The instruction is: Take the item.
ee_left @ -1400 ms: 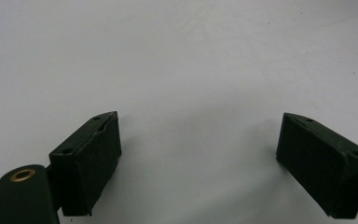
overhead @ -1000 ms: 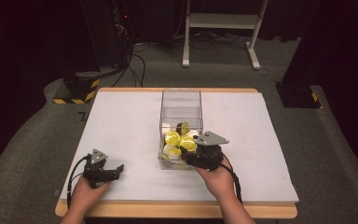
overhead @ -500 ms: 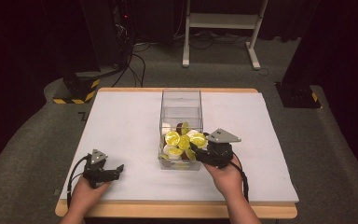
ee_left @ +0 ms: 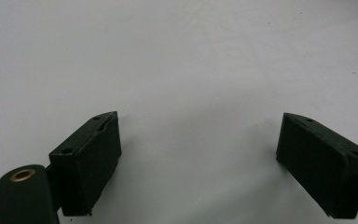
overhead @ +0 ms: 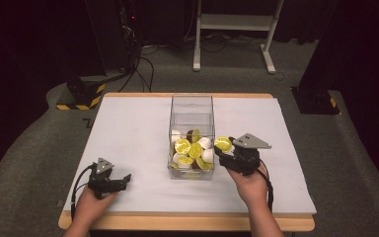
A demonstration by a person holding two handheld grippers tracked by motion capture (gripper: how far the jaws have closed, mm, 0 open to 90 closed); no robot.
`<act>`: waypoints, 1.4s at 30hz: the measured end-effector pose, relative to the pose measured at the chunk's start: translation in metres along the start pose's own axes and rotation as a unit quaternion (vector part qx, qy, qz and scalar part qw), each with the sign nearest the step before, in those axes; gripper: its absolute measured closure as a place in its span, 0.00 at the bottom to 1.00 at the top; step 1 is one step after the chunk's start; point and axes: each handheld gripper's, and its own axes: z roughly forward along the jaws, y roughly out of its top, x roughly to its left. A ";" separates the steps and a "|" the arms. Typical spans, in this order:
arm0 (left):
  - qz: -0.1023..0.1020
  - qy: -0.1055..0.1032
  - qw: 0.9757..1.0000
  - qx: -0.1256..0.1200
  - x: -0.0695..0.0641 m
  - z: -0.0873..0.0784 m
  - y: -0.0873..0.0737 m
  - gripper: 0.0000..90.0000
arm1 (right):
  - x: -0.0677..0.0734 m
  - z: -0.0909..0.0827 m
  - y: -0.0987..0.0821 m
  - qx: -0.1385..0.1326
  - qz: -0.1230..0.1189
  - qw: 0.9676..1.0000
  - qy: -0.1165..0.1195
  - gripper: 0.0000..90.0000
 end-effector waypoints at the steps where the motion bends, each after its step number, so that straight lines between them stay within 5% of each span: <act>1: 0.001 0.000 1.000 0.001 0.000 0.000 0.000 0.15 | 0.000 0.000 0.000 0.000 0.000 1.000 0.000 0.42; 14: 0.000 0.000 1.000 0.000 0.000 0.000 0.000 0.15 | -0.018 -0.003 -0.005 0.002 0.023 1.000 -0.021 0.42; 42: 0.001 0.000 1.000 0.001 0.000 0.000 0.000 0.15 | -0.036 0.012 -0.020 0.018 0.026 0.997 -0.063 0.42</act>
